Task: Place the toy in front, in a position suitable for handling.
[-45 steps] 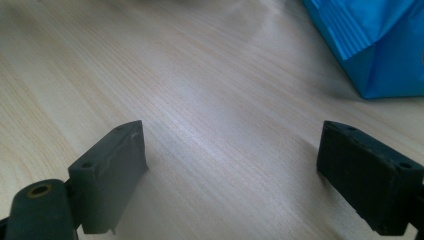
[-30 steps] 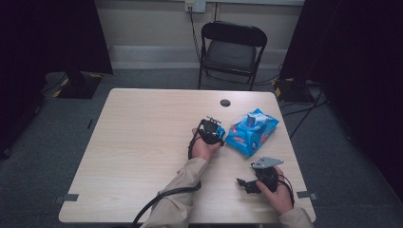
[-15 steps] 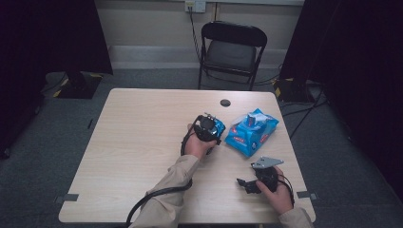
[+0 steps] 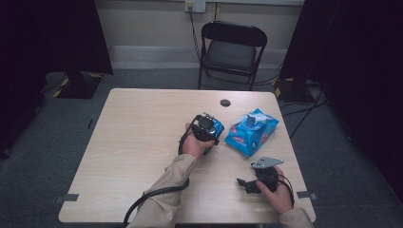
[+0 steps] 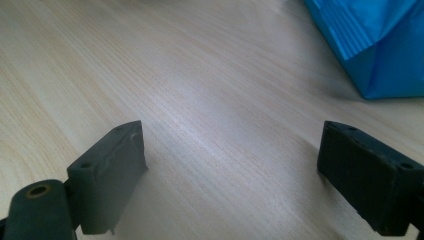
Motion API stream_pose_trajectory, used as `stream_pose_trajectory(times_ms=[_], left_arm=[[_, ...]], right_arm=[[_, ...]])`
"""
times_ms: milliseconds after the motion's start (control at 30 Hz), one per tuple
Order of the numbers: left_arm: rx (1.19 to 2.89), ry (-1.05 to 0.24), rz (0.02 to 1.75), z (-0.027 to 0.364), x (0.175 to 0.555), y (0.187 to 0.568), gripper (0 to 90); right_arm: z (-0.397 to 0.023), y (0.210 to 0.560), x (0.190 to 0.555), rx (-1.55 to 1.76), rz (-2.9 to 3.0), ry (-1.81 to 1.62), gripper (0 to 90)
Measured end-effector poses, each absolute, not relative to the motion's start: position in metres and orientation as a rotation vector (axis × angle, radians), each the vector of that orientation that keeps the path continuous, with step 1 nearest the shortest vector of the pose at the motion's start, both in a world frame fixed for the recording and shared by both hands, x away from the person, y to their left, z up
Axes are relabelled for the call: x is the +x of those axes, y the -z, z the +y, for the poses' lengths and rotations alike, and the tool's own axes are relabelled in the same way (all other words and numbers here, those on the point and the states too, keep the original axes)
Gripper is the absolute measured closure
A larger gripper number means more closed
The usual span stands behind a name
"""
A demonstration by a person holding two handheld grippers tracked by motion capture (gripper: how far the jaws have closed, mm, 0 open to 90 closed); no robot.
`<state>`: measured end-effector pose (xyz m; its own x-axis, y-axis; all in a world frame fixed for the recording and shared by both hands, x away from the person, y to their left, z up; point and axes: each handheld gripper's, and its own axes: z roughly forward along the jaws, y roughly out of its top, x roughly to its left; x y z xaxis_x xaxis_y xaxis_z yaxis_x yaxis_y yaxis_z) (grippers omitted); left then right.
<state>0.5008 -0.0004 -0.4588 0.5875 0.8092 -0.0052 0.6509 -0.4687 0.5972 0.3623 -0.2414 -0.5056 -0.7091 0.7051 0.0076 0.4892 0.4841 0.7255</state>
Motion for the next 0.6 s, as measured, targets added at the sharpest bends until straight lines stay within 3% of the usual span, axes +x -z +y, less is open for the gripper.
stream_pose_trajectory(times_ms=[567,600], left_arm=[[2.264,-0.373,1.171,-0.006,0.501,0.483,26.7],[2.252,-0.395,1.157,-0.004,0.5,0.482,23.8]], right_arm=[[-0.241,0.506,0.362,1.011,2.442,-1.055,11.1],[-0.241,0.506,0.362,1.011,2.442,-1.054,11.1]])
